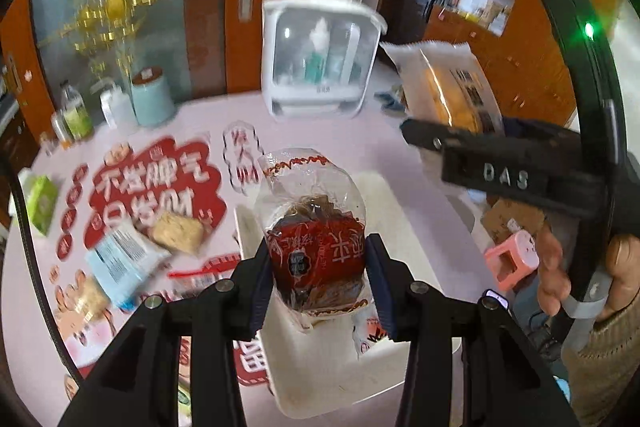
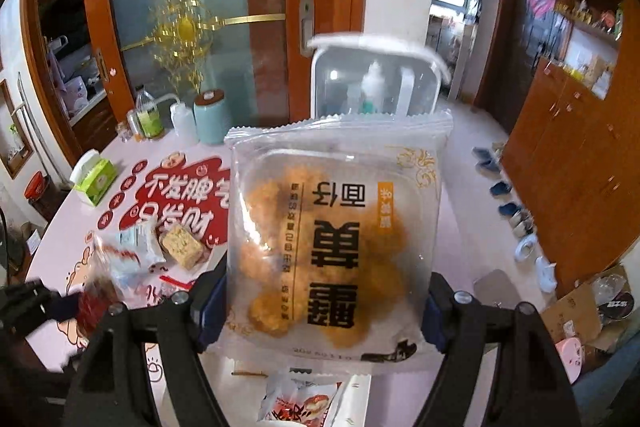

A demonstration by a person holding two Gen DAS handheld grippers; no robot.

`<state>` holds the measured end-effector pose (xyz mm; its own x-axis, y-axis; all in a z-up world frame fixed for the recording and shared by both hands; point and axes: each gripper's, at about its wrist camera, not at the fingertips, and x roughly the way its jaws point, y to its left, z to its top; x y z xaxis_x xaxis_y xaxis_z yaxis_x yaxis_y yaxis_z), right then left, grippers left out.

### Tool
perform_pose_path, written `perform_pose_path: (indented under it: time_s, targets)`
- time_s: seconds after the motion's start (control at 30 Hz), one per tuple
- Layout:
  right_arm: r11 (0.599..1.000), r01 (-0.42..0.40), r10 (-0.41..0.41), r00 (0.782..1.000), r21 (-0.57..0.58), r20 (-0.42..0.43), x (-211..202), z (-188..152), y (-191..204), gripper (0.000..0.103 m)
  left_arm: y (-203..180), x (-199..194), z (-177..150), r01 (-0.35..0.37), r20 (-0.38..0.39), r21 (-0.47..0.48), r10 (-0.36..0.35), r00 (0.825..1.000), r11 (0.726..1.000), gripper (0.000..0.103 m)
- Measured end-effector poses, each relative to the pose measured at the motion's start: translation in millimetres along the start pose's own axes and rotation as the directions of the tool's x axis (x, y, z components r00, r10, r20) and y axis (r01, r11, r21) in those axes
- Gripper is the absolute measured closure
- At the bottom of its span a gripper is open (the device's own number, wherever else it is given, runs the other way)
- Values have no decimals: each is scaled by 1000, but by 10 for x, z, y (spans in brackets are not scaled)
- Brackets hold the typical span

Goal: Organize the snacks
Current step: 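Lower both held snacks into the white tray and open both tools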

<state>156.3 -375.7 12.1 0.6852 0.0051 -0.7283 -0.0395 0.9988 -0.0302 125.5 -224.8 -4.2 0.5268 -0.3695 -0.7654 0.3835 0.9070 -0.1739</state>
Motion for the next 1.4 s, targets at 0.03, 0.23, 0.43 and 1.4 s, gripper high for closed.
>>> perform_pose_path:
  time_s: [0.03, 0.23, 0.43, 1.4]
  targets:
    - [1000, -6, 6, 1000, 4, -22, 90, -18, -19, 25, -11, 102, -19, -1, -20, -3, 0, 1000, 1000, 61]
    - [1000, -14, 12, 990, -10, -144, 628, -280, -25, 25, -137, 579, -223, -37, -129, 7, 37, 991, 999, 60]
    - [1000, -22, 18, 976, -17, -217, 950, -465, 32, 21, -182, 778, -404, -78, -187, 18, 80, 979, 997, 32]
    - [992, -114, 120, 983, 50, -142, 416, -525, 198, 6, 92, -119, -553, -221, -67, -47, 218, 974, 974, 16]
